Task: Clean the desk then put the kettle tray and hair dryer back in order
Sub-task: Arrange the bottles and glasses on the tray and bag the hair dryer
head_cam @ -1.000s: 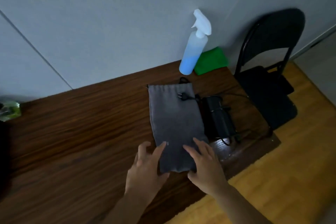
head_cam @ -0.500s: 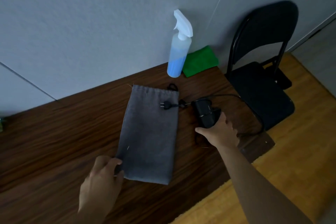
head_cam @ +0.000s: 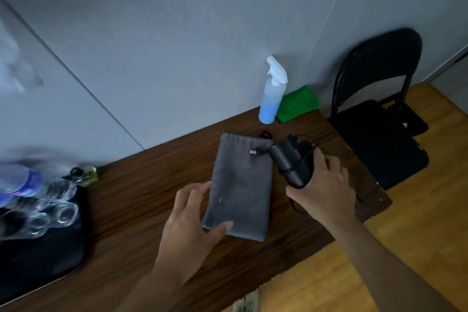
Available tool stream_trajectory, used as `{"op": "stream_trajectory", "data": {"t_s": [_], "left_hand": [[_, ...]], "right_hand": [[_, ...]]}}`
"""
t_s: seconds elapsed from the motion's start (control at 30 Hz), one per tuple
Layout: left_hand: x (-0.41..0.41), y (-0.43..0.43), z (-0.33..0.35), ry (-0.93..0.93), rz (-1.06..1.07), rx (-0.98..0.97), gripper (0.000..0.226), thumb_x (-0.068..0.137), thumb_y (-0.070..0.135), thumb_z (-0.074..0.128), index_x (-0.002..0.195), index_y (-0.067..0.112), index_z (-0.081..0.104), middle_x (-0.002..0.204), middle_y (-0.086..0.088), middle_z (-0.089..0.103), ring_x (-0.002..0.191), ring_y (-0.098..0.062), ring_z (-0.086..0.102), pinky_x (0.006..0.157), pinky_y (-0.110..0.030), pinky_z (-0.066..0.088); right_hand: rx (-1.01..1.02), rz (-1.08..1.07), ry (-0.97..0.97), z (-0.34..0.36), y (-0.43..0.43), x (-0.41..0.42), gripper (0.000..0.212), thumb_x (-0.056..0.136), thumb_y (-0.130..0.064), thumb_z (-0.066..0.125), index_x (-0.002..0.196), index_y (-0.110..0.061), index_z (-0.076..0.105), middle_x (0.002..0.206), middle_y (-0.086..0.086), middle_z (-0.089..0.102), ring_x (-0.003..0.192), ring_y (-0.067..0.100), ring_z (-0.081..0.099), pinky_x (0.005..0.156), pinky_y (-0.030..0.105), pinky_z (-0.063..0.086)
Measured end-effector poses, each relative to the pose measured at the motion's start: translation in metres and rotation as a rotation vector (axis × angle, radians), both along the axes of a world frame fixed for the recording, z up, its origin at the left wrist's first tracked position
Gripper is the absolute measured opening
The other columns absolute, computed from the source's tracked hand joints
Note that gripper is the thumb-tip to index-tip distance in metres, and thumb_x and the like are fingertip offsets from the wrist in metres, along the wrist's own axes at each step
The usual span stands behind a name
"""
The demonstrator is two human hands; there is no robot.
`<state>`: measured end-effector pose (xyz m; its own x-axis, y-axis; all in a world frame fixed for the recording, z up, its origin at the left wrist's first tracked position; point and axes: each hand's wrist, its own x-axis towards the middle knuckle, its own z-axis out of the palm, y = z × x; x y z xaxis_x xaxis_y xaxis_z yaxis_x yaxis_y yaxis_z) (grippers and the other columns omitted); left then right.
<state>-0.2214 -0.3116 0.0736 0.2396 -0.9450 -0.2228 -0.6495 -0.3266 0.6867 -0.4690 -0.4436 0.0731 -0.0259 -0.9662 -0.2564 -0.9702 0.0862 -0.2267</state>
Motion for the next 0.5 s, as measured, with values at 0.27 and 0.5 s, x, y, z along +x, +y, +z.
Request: {"op": "stream_trajectory", "data": {"t_s": [0.27,0.5], "left_hand": [[0.019,0.019,0.153,0.021,-0.084,-0.244,0.118,0.059,0.046,0.092,0.149,0.053,0.016,0.146,0.019,0.031,0.128,-0.003,0.045,0.1,-0.033,0.053],[0.066,0.055,0.269,-0.09,-0.284,-0.191,0.132,0.057,0.043,0.094,0.15,0.058,0.001,0.147,0.021,0.026,0.121,0.005,0.044,0.106,-0.021,0.04]], "right_hand": [[-0.254,0.444,-0.016,0.147,0.061,0.053,0.101,0.061,-0.054,0.074,0.15,-0.024,0.035,0.133,0.005,0.048,0.118,0.031,0.05,0.083,0.045,0.058],[-0.432,0.798,-0.002,0.257,0.104,0.098,0.103,0.059,-0.056,0.073,0.149,-0.024,0.035,0.132,0.006,0.051,0.115,0.03,0.053,0.086,0.048,0.057]]}}
